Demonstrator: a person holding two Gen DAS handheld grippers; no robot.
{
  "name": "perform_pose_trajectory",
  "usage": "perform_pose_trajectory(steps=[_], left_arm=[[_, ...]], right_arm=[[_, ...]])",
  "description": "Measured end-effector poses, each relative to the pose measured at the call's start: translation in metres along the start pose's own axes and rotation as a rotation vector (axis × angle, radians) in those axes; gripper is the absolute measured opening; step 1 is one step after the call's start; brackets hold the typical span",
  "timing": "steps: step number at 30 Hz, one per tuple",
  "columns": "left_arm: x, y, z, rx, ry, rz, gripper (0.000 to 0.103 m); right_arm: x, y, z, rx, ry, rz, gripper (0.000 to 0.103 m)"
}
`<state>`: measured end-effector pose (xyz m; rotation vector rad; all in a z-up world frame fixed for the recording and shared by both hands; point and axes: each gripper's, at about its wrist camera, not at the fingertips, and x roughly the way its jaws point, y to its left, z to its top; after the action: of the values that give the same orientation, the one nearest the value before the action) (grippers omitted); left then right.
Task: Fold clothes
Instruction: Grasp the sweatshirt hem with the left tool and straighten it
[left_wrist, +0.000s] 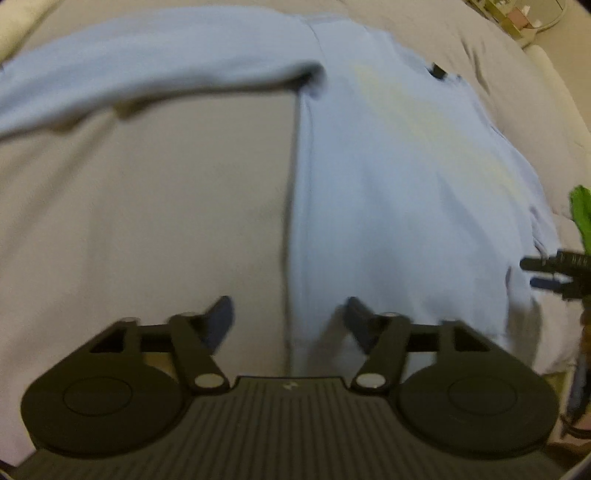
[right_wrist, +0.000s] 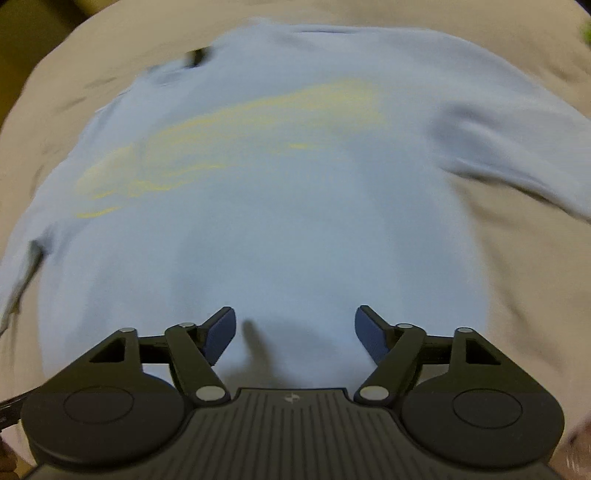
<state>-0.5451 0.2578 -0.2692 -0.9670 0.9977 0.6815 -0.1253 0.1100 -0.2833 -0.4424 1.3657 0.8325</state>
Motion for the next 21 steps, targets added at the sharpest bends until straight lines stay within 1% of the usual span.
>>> perform_pose_trajectory(steps=[1, 3, 5, 6, 7, 9, 10, 11, 12, 13, 15, 16, 17, 18, 19, 20, 21], left_arm=[[0.003, -0.001, -0.004, 0.004, 0.008, -0.001, 0.076], [0.01, -0.004, -0.011, 0.008, 0.026, 0.001, 0.077], [0.016, -0.004, -0.018, -0.005, 0.033, -0.01, 0.073], [0.02, -0.002, -0.02, -0.008, 0.031, -0.005, 0.061], [0.023, -0.004, -0.022, -0.009, 0.028, 0.007, 0.052], [0.026, -0.008, -0.025, -0.011, 0.016, 0.039, 0.009], [0.021, -0.01, -0.028, -0.013, 0.002, 0.051, 0.007], [0.013, -0.013, -0.031, -0.012, -0.018, 0.048, 0.006], [0.005, -0.015, -0.034, 0.002, -0.036, 0.048, 0.006], [-0.003, -0.018, -0.038, 0.024, -0.05, 0.052, 0.006], [-0.005, -0.021, -0.048, 0.044, -0.04, 0.107, 0.005], [0.002, -0.024, -0.051, 0.053, -0.013, 0.151, 0.005], [0.013, -0.027, -0.056, 0.07, 0.029, 0.208, 0.009], [0.021, -0.032, -0.06, 0.093, 0.059, 0.265, 0.011], [0.026, -0.039, -0.064, 0.117, 0.081, 0.32, 0.011], [0.028, -0.047, -0.066, 0.137, 0.092, 0.364, 0.011], [0.024, -0.056, -0.068, 0.15, 0.092, 0.388, 0.011]], right_arm=[[-0.005, -0.017, -0.008, 0.03, 0.003, -0.021, 0.081], [-0.011, -0.052, -0.026, 0.097, 0.02, -0.04, 0.082], [-0.011, -0.079, -0.042, 0.159, 0.041, -0.024, 0.088], [-0.009, -0.091, -0.049, 0.189, 0.053, -0.004, 0.089], [-0.005, -0.1, -0.057, 0.213, 0.061, 0.03, 0.089], [0.004, -0.106, -0.067, 0.224, 0.063, 0.077, 0.087], [0.007, -0.109, -0.071, 0.224, 0.064, 0.103, 0.061], [0.008, -0.11, -0.073, 0.209, 0.065, 0.138, 0.043], [0.007, -0.111, -0.075, 0.194, 0.063, 0.17, 0.022], [0.0, -0.113, -0.076, 0.178, 0.052, 0.191, 0.012], [-0.013, -0.12, -0.08, 0.138, 0.037, 0.219, 0.01], [-0.016, -0.125, -0.083, 0.121, 0.036, 0.229, 0.01], [-0.012, -0.131, -0.085, 0.125, 0.058, 0.235, 0.01], [-0.003, -0.139, -0.088, 0.134, 0.1, 0.232, 0.014], [0.004, -0.148, -0.092, 0.157, 0.127, 0.231, 0.022], [0.005, -0.155, -0.093, 0.183, 0.129, 0.252, 0.024], [0.0, -0.161, -0.093, 0.203, 0.125, 0.275, 0.035]])
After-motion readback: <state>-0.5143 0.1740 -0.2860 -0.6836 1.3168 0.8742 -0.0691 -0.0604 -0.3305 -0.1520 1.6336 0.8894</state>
